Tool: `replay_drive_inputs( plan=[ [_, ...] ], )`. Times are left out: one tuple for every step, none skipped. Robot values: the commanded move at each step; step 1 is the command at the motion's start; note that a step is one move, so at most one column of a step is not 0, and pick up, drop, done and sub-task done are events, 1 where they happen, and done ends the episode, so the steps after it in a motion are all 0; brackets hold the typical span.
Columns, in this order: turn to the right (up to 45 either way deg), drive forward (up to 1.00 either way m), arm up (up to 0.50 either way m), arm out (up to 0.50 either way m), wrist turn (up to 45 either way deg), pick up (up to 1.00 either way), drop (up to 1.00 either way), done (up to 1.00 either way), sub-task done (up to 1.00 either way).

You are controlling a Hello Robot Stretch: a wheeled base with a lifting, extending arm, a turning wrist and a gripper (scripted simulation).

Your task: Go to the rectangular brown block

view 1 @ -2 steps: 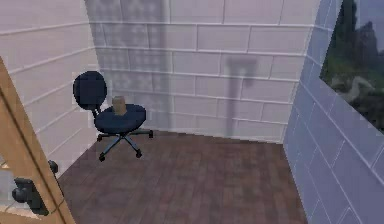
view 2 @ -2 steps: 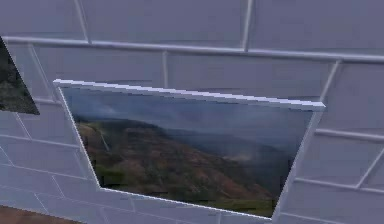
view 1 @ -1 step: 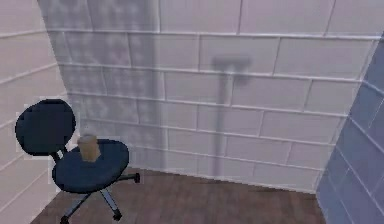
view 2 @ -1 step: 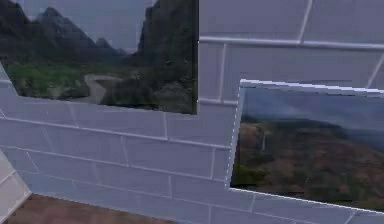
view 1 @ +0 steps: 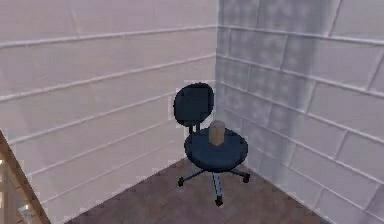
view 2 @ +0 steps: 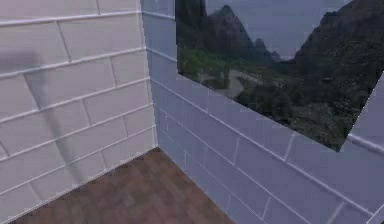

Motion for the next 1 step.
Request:
replay_drive_inputs(
  plan=[
    [0.0,0.6,0.0,0.0,0.0,0.0,0.0,0.0,0.0]
  ],
)
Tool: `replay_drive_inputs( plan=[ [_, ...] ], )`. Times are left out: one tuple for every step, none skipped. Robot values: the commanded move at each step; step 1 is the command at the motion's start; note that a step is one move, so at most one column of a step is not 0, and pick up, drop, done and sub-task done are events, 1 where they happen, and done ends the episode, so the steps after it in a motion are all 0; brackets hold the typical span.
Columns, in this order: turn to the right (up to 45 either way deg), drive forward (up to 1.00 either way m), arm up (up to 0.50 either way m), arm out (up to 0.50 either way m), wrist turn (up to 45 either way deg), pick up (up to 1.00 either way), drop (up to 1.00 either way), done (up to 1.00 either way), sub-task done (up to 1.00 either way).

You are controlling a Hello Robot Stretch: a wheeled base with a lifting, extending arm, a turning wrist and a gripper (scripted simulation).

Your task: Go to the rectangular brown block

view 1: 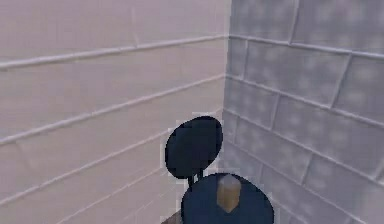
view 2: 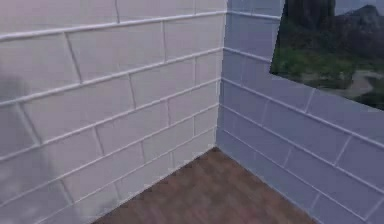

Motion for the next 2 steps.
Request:
replay_drive_inputs(
  plan=[
    [12.0,0.0,0.0,0.0,0.0,0.0,0.0,0.0,0.0],
    [0.0,0.0,0.0,0.0,0.0,0.0,0.0,1.0,0.0]
  ],
)
